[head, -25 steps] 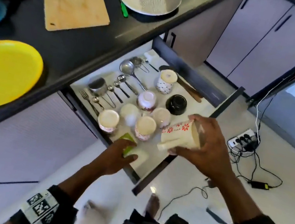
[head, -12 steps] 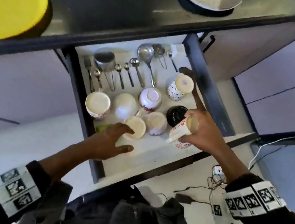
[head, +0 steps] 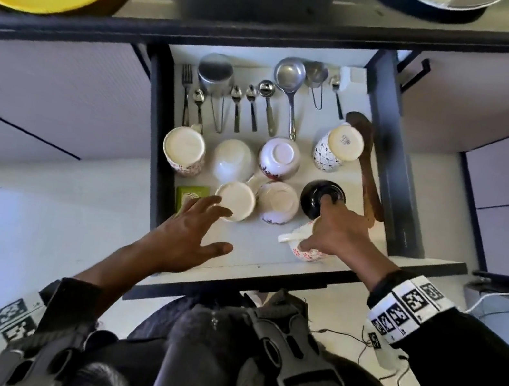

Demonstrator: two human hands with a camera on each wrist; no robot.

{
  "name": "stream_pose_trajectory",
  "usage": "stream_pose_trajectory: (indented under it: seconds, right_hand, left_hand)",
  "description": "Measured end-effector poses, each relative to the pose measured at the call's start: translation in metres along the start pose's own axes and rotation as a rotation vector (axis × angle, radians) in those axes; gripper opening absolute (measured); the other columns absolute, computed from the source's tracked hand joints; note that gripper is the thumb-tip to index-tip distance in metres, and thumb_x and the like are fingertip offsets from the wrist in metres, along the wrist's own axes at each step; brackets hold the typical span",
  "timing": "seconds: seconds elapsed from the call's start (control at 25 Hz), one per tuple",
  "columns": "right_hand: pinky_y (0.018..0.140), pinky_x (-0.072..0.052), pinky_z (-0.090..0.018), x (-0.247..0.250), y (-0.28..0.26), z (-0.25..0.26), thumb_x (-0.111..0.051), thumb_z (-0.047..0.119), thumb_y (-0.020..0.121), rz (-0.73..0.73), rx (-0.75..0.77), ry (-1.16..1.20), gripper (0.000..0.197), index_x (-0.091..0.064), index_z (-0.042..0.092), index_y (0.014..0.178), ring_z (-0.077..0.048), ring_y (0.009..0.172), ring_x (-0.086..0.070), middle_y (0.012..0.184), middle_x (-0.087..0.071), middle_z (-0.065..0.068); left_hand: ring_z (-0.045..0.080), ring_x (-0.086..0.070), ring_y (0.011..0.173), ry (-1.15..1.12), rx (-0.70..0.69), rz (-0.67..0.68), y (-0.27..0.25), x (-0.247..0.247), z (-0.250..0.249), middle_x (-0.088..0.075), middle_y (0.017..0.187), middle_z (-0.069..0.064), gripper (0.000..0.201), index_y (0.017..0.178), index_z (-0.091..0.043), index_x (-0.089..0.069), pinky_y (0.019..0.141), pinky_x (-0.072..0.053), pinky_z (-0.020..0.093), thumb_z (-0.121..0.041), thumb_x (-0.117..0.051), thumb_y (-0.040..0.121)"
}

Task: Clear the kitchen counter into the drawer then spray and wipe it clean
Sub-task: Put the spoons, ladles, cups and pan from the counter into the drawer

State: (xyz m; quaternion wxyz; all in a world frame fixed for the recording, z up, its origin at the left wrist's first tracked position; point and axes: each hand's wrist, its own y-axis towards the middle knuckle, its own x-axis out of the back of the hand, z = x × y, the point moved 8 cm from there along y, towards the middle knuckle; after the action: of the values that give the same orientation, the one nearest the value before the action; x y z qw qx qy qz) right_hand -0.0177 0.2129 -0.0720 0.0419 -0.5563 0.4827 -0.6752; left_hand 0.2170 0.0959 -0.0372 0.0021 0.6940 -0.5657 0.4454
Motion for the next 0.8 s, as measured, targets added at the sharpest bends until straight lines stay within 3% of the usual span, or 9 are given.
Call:
stream_pose_trajectory:
  seconds: [0.12, 0.24, 0.32, 0.44, 0.64, 0.8]
  right_hand:
    - [0.069, -0.038, -0.031, -0.003, -0.001, 0.003, -0.084, 0.055, 0.059, -0.015, 0.021, 0.005, 0.098, -0.034, 0.013, 0.134, -0.029, 0.108, -0.061, 0.129, -0.052, -0.012]
    - [0.072, -0.04, -0.033, -0.002, -0.002, 0.006, -0.083, 0.056, 0.06, -0.034, 0.056, -0.033, 0.097, -0.035, 0.012, 0.132, -0.029, 0.108, -0.06, 0.125, -0.052, -0.013]
    - [0.072, -0.041, -0.033, -0.004, -0.003, 0.013, -0.082, 0.059, 0.062, -0.038, 0.08, -0.051, 0.097, -0.036, 0.011, 0.133, -0.029, 0.109, -0.059, 0.124, -0.052, -0.013]
    - [0.074, -0.043, -0.034, -0.009, -0.003, 0.023, -0.081, 0.058, 0.064, -0.032, 0.131, -0.075, 0.096, -0.036, 0.011, 0.134, -0.027, 0.11, -0.056, 0.125, -0.05, -0.012]
    - [0.085, -0.045, -0.037, -0.009, -0.003, 0.014, -0.07, 0.078, 0.062, 0.022, 0.174, -0.012, 0.103, -0.039, 0.014, 0.136, -0.029, 0.119, -0.053, 0.135, -0.049, -0.011]
    - [0.085, -0.048, -0.038, 0.001, -0.009, -0.015, -0.059, 0.078, 0.074, -0.067, 0.222, 0.195, 0.083, -0.044, 0.022, 0.133, -0.024, 0.116, -0.055, 0.137, -0.05, -0.003]
  left_hand:
    - [0.024, -0.009, 0.146, 0.019, 0.054, -0.008, -0.008, -0.015, -0.004, -0.015, 0.16, 0.001, 0.072, 0.144, -0.027, -0.036, 0.116, -0.02, 0.045, -0.059, -0.059, 0.085]
    - [0.024, -0.008, 0.146, 0.039, 0.086, -0.018, -0.01, -0.025, -0.006, -0.012, 0.161, 0.0, 0.088, 0.144, -0.029, -0.034, 0.115, -0.021, 0.047, -0.076, -0.037, 0.07]
    - [0.025, -0.006, 0.146, 0.065, 0.118, -0.018, -0.01, -0.032, -0.003, -0.007, 0.162, 0.0, 0.083, 0.145, -0.03, -0.031, 0.115, -0.022, 0.049, -0.072, -0.045, 0.076]
    - [0.027, -0.001, 0.148, 0.077, 0.151, -0.027, -0.012, -0.042, -0.002, 0.0, 0.162, 0.0, 0.07, 0.147, -0.03, -0.028, 0.115, -0.021, 0.051, -0.054, -0.058, 0.088]
    - [0.027, 0.002, 0.148, 0.036, 0.169, -0.053, -0.015, -0.048, 0.003, 0.006, 0.162, -0.001, 0.07, 0.149, -0.029, -0.027, 0.114, -0.022, 0.054, -0.051, -0.058, 0.089]
    - [0.028, 0.0, 0.148, 0.102, 0.162, -0.08, -0.017, -0.049, -0.003, 0.005, 0.163, 0.001, 0.068, 0.149, -0.029, -0.026, 0.115, -0.021, 0.053, -0.054, -0.051, 0.092]
